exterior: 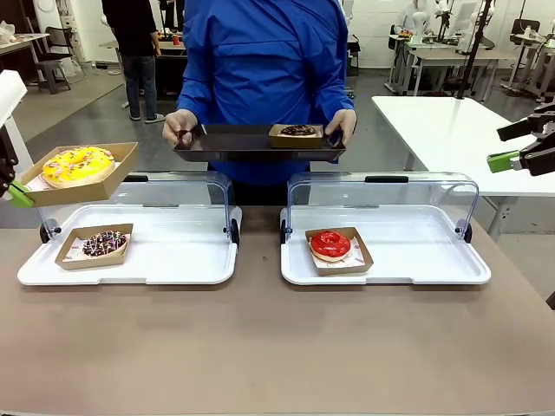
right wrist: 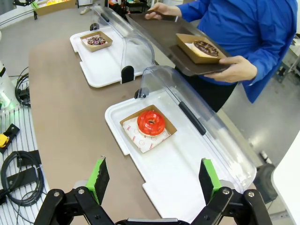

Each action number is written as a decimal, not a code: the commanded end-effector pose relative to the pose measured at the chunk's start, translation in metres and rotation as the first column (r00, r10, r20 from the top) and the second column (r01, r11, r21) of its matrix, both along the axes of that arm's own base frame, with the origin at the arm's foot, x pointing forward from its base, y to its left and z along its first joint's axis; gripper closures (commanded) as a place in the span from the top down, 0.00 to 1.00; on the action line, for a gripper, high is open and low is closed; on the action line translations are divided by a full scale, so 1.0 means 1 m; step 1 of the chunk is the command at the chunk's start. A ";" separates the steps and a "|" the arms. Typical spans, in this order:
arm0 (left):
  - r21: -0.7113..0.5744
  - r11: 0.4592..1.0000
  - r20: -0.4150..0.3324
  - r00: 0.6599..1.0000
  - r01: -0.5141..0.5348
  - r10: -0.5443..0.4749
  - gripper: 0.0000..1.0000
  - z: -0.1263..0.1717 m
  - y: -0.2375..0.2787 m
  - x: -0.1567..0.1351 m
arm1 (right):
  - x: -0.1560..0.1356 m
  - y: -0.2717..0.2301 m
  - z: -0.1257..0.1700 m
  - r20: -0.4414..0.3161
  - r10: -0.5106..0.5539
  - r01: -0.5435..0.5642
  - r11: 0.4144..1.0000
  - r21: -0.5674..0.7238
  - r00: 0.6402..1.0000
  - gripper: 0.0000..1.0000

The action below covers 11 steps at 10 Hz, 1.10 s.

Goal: Provide the desired donut to the person.
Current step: Place the picked Paper togo box onto the Handle tray extended by the person.

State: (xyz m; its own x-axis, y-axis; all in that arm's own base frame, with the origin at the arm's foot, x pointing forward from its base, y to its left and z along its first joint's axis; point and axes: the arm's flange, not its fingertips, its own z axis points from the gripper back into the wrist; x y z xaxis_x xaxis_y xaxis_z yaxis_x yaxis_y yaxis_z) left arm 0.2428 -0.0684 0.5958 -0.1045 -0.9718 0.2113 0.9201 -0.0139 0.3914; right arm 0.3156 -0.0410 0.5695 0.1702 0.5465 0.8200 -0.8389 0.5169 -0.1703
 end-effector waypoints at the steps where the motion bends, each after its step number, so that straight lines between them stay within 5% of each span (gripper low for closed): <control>1: -0.005 1.000 0.005 1.000 -0.012 0.012 0.00 -0.002 0.001 -0.002 | 0.000 0.000 0.000 0.003 0.008 -0.008 1.000 0.012 1.000 1.00; 11: -0.005 1.000 0.005 1.000 -0.012 0.012 0.00 -0.002 0.001 -0.002 | 0.000 0.000 0.000 0.003 0.008 -0.008 1.000 0.012 1.000 1.00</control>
State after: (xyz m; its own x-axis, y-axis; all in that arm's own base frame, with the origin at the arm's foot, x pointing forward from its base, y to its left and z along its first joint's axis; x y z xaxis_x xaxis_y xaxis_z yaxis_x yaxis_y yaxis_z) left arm 0.2428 -0.0682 0.5957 -0.1040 -0.9717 0.2119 0.9203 -0.0132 0.3911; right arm 0.3156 -0.0410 0.5695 0.1702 0.5465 0.8200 -0.8389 0.5169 -0.1703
